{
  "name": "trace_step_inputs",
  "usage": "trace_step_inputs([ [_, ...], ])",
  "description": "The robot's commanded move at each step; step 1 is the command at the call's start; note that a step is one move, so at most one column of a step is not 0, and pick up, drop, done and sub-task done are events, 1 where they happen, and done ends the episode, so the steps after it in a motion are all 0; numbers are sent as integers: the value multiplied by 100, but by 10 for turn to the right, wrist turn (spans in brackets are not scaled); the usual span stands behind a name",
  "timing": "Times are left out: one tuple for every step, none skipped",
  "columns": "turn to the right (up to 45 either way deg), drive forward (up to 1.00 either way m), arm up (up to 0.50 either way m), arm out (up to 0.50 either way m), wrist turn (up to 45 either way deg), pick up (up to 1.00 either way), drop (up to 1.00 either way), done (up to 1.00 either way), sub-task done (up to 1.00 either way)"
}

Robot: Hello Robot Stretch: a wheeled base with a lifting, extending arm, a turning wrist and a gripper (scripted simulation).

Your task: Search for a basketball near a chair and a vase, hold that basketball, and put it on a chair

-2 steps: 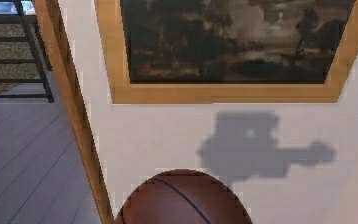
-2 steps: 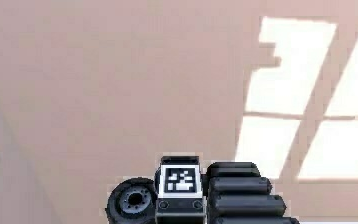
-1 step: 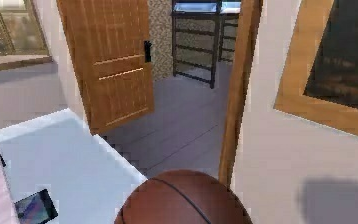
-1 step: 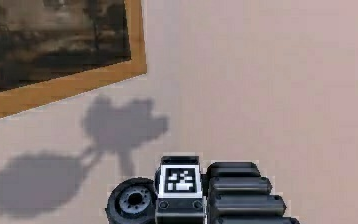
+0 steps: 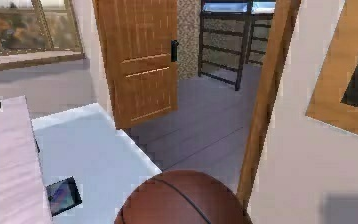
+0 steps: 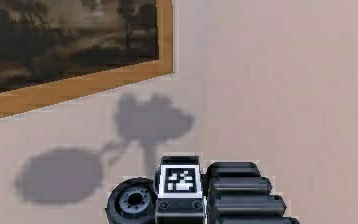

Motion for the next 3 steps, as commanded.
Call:
trace_step_inputs([
  [0,100,0,0,0,0,0,0,0],
  [0,5,0,0,0,0,0,0,0],
  [450,0,0,0,0,0,0,0,0],
])
